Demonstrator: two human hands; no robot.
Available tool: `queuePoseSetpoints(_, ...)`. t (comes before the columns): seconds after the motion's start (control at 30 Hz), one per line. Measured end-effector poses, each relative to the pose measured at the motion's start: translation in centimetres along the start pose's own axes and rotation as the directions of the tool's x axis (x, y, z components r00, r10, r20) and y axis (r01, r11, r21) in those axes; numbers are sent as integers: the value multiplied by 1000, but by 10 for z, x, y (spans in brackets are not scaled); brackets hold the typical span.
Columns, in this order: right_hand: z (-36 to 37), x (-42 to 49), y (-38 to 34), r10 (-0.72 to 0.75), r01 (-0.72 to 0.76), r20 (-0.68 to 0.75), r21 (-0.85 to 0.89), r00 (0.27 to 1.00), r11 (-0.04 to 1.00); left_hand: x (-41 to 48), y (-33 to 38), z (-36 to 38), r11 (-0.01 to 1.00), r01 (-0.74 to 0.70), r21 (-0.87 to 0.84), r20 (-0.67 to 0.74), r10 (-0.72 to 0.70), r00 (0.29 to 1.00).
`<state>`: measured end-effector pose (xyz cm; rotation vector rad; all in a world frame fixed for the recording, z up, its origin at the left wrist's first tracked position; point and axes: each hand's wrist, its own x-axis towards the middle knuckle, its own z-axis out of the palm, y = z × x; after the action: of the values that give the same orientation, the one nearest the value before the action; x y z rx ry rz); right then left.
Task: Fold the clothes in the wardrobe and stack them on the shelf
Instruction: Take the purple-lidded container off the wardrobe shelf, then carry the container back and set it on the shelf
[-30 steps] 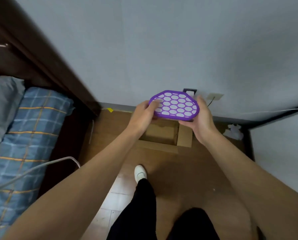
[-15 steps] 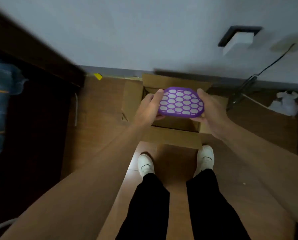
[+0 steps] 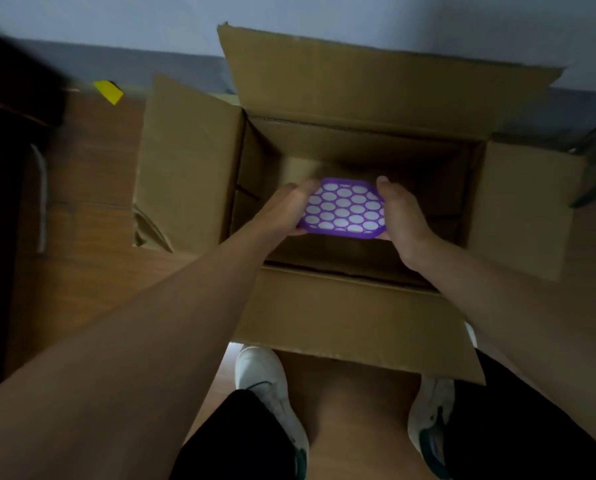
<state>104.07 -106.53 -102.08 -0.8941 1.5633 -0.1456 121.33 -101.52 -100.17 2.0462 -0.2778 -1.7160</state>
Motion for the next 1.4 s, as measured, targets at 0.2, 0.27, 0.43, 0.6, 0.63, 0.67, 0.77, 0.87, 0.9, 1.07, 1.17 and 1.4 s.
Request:
queuePoseSetpoints(0.2,12,36,30,23,-23,-14,17,1000,1000,48,-24,7,1000,31,0,-1,-31,1000)
queuePoseSetpoints(0.27,9,40,33,16,-16,-2,-7,1000,1000,52,-28,5,1000,20,-5,10,-20,1000)
queuePoseSetpoints(0.43,-4,27,22,1,-10,-48,-201,999,980,31,-22,3,966,-27,257,-79,49,996)
queuePoseSetpoints(0.6,-29,-49,-45,-126,107,-82,-199,989,974,-61,15,-15,908,-127,400,-151,202,968)
queuePoseSetpoints(0.63,-36,-73,-63,-135,119,-71,-189,988,975,-88,27,-20,907,-146,396,-142,218,966)
queuePoseSetpoints(0.67,-42,-101,-83,-145,132,-61,-178,988,975,-119,41,-24,915,-162,369,-135,225,965)
queuePoseSetpoints(0.77,-62,-190,-153,-199,198,9,-174,980,965,-224,85,-37,957,-202,210,-158,237,959)
queuePoseSetpoints(0.87,-77,-287,-223,-257,273,109,-170,960,947,-339,122,-54,967,-252,21,-207,251,946)
queuePoseSetpoints(0.9,-81,-319,-245,-277,297,134,-164,951,941,-378,132,-60,962,-272,-35,-242,256,936)
queuePoseSetpoints(1.07,-91,-476,-319,-307,368,353,-117,884,922,-571,148,-71,873,-371,-315,-511,174,842)
queuePoseSetpoints(1.17,-92,-557,-332,-300,447,552,-150,778,882,-673,126,-59,780,-434,-451,-639,57,767)
queuePoseSetpoints(1.4,-90,-729,-287,-209,677,887,-144,412,722,-842,2,28,519,-519,-679,-716,-311,625)
